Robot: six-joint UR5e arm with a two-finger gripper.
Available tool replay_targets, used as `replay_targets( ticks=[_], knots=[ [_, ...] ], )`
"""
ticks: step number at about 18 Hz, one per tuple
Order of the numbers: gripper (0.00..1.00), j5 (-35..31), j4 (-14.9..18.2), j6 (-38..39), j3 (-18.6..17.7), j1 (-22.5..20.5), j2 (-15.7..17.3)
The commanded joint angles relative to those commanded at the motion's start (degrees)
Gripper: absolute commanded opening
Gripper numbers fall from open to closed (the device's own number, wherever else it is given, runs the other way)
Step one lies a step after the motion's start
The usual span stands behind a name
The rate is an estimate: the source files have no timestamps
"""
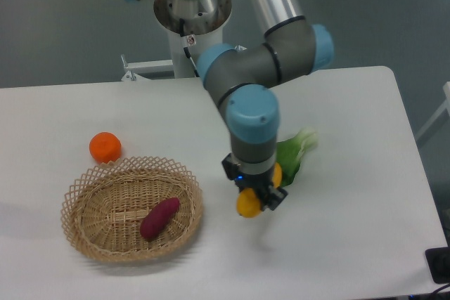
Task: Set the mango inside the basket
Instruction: 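Carry the held mango over the wicker basket and lower it inside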
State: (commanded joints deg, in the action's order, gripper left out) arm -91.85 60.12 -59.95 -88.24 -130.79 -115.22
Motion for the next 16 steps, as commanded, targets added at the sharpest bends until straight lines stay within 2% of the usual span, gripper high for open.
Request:
replay_targets(
  ticks=[3,9,12,16],
  knots=[
    [0.49,0.2,-0.1,1.7,-1.3,3.7,1.2],
    [0.49,-0.1,-0.8,6.7,-3.5,10.8,1.0],
    [0.49,-0.2,-3.9,8.3,-3.7,14.2,0.6],
    [0.5,-0.2,-4.2,8.8,-3.9,17.8,-0.5]
  ],
)
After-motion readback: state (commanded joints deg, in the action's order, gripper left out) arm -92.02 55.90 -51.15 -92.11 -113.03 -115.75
